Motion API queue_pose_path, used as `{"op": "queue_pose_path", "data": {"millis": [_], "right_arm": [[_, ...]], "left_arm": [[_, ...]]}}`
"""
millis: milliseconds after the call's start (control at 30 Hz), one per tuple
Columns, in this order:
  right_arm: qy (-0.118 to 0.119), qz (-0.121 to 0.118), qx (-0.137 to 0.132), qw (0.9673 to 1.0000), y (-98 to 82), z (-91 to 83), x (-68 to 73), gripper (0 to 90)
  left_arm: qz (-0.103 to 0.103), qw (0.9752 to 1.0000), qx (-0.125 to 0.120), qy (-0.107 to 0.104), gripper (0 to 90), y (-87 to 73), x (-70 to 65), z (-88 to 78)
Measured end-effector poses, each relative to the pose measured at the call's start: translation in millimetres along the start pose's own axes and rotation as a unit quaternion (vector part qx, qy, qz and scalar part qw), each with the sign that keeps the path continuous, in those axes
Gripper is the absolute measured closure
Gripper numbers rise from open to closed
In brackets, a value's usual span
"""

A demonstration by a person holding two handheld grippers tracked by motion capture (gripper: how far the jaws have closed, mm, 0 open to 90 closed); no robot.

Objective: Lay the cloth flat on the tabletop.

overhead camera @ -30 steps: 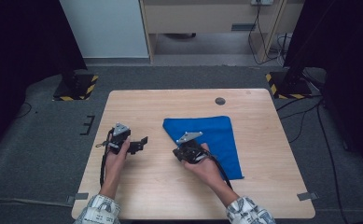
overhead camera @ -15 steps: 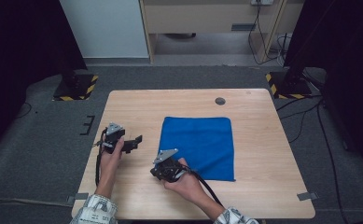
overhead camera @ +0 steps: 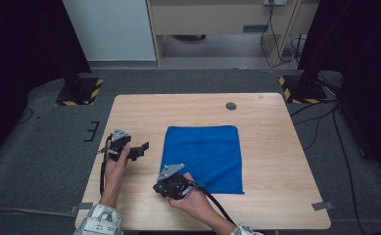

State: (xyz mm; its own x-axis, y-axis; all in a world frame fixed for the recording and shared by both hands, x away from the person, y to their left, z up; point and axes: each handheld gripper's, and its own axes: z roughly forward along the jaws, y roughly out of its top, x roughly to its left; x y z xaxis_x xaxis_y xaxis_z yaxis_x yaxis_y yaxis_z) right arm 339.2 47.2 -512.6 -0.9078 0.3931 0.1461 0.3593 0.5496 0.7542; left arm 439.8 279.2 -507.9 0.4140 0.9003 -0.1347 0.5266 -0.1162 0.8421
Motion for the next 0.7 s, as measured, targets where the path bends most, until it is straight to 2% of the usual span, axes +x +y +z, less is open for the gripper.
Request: {"op": "queue_pose_path", "data": {"millis": [133,233,300,433,700], "right_arm": [[-0.018,0.003,-0.011,0.9998,0.6,0.9,-1.0,53.9],[-0.035,0.001,-0.011,0.9993,-0.9,-1.7,-2.4,38.7],[-0.046,-0.001,-0.012,0.9989,-2.4,-3.8,-3.8,33.4],[-0.052,0.001,-0.012,0.9986,-4.9,-6.0,-6.7,25.1],[-0.058,0.000,-0.007,0.9983,-5.8,-5.5,-7.7,16.6]], "left_arm": [[0.005,1.0000,0.000,0.000,9.0,0.7,-1.4,0.7],[0.013,0.9999,0.002,0.001,9.0,2.1,-4.1,3.2],[0.018,0.9998,0.002,0.000,9.0,3.6,-6.0,5.0],[0.025,0.9997,0.004,-0.004,9.0,8.3,-10.3,10.4],[0.045,0.9986,0.012,-0.027,9.0,23.4,-22.1,26.5]]}}
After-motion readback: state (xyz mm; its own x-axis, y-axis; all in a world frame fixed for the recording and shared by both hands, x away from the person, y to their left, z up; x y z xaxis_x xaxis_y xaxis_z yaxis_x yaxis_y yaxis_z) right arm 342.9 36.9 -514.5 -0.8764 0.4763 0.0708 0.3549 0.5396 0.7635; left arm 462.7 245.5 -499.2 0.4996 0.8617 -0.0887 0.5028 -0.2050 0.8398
